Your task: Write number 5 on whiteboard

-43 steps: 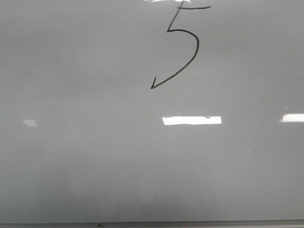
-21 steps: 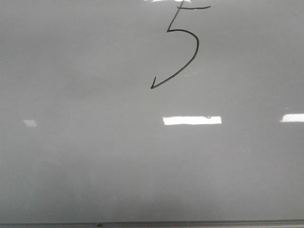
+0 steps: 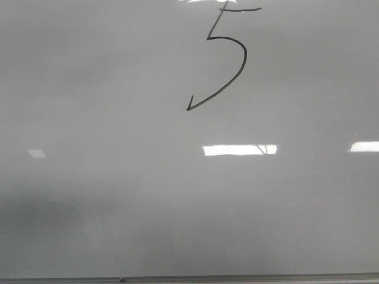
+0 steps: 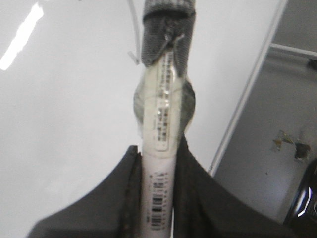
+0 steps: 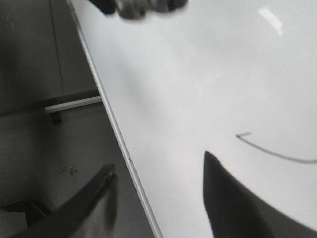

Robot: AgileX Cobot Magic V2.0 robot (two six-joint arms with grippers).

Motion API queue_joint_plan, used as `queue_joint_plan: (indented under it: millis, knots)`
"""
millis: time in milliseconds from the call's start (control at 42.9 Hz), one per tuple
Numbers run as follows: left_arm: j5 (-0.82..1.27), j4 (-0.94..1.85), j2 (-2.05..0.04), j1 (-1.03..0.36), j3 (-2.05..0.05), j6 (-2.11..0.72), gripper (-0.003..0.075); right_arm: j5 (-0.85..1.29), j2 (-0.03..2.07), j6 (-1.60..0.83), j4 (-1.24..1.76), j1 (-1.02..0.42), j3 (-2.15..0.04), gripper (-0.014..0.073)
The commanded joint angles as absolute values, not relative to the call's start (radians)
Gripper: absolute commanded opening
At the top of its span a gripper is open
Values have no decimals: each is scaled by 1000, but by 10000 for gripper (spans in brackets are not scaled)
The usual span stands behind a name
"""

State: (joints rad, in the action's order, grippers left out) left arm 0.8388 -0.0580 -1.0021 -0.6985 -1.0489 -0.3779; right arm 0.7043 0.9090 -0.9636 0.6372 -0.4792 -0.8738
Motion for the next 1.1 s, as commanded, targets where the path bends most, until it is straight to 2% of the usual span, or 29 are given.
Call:
queue_joint_plan:
  millis: [0, 140, 326, 536, 699, 956, 1072]
  knots:
    - [737, -76, -932, -566, -1036, -295, -20, 547, 832, -888, 662, -426, -796, 302]
    - [652, -76, -844, -308, -946, -273, -20, 394, 715, -715, 663, -343, -641, 181]
    - [532, 12, -774, -62, -829, -272, -20, 333, 609, -637, 663, -254, -528, -69]
    - [477, 51, -810, 125, -746, -180, -20, 328, 573, -637, 663, -235, -503, -61]
    - [413, 63, -942, 234, -747, -164, -20, 348, 573, -637, 663, -235, -503, -61]
    - [149, 75, -1248, 251, -760, -165, -20, 355, 573, -637, 663, -235, -503, -61]
    - [127, 75, -1367, 251, -822, -165, -20, 355, 573, -637, 663, -235, -503, -61]
